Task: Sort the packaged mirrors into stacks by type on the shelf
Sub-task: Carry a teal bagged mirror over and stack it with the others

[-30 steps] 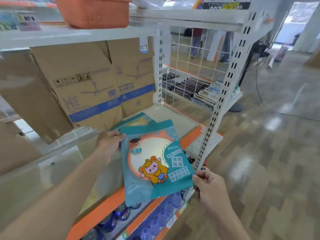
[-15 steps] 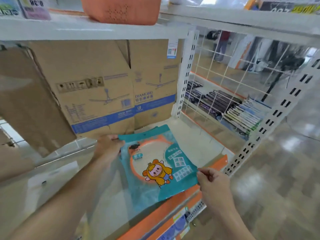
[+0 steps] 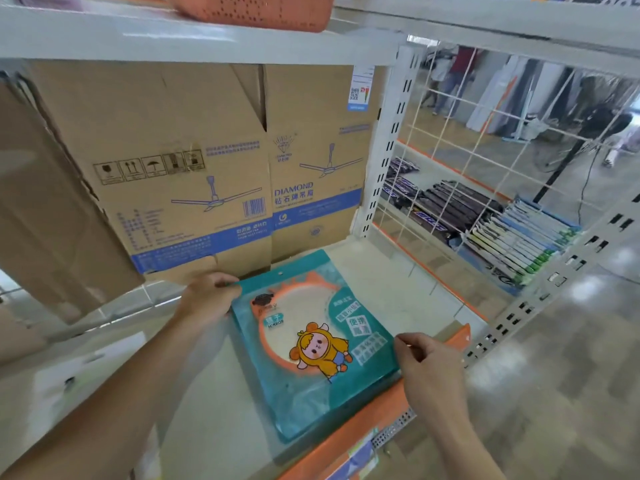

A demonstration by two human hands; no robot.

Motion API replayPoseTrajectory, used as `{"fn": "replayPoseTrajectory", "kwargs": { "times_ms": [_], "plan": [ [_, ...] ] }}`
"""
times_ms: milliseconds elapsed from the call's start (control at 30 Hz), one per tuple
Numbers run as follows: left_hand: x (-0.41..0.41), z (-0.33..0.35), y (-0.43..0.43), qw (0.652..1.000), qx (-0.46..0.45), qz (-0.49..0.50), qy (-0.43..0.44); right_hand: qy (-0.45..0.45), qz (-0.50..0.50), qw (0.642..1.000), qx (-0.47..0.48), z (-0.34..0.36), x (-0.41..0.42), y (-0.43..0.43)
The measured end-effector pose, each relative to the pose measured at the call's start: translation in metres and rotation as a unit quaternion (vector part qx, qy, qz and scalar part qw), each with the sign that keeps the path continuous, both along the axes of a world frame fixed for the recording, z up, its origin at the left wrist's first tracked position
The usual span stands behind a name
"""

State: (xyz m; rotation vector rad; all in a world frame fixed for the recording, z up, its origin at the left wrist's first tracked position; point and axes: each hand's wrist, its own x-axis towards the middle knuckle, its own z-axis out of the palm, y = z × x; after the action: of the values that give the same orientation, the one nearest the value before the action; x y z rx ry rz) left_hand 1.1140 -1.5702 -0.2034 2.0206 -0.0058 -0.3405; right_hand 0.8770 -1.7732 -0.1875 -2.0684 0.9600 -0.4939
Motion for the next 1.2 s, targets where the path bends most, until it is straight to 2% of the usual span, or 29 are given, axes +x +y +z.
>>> {"fn": "replayPoseTrajectory", "kwargs": {
  "times_ms": [167,500,767,967,1100,1200],
  "plan": [
    [-0.003,-0.003,0.005,1.000,0.017,-0.014,0.010,0.016,-0.001,1.000,-0.014,-0.007,0.002,-0.001],
    [-0.016,0.000,-0.003,0.985,-0.148,0.075,0.055,0.039,0.015,0.999,-0.012,-0.010,0.004,-0.003],
    [-0.013,-0.006,-0.007,0.982,-0.136,0.123,0.043,0.040,0.030,0.999,-0.016,-0.011,0.005,-0.008],
    [-0.021,-0.002,-0.005,0.987,-0.069,0.146,-0.014,0.035,0.034,0.998,-0.036,-0.005,0.006,-0.008],
    [-0.033,0.007,0.007,0.991,0.060,0.096,-0.065,0.025,0.070,0.995,-0.073,0.003,0.015,-0.006],
    [-0.049,0.017,0.012,0.985,0.120,0.064,-0.102,0.023,0.112,0.988,-0.105,0.009,0.022,-0.006]
  ]
}}
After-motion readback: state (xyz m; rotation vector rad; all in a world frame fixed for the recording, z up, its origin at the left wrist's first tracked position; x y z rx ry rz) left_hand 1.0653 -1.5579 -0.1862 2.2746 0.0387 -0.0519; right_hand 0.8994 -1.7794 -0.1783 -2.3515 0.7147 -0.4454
